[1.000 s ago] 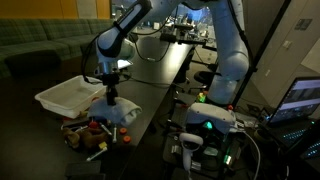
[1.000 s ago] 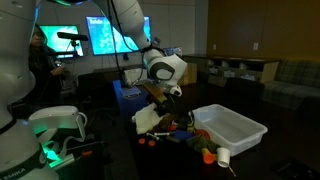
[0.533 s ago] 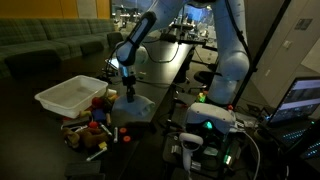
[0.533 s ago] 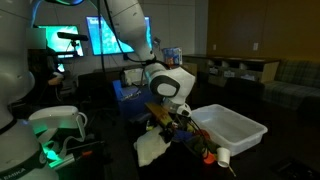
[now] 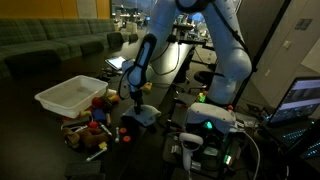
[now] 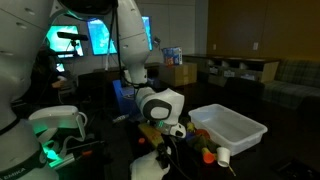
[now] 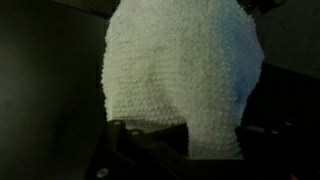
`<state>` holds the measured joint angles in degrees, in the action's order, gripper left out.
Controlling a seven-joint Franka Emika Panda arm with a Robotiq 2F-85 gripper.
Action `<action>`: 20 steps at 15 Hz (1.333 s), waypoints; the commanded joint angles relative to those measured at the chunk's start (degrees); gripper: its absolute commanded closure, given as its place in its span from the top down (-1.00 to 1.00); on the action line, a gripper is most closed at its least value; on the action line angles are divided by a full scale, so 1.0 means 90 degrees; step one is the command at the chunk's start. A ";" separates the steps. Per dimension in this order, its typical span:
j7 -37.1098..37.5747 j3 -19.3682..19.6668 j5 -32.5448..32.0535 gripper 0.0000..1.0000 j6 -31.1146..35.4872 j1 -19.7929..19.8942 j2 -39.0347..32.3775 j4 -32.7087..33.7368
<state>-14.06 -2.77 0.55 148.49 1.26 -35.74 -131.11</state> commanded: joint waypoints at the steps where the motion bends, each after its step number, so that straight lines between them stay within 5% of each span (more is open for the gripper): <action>1: 0.1111 0.0430 -0.0585 -0.79 0.0525 -0.0750 -0.0307 0.0023; 10: 0.1737 -0.0116 -0.0615 -0.79 0.0422 -0.1611 -0.0499 0.0232; 20: 0.1921 -0.0878 0.0274 -0.78 0.0379 -0.1424 -0.1054 0.1553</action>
<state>2.11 -9.24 -0.06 152.35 -13.23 -41.89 -122.52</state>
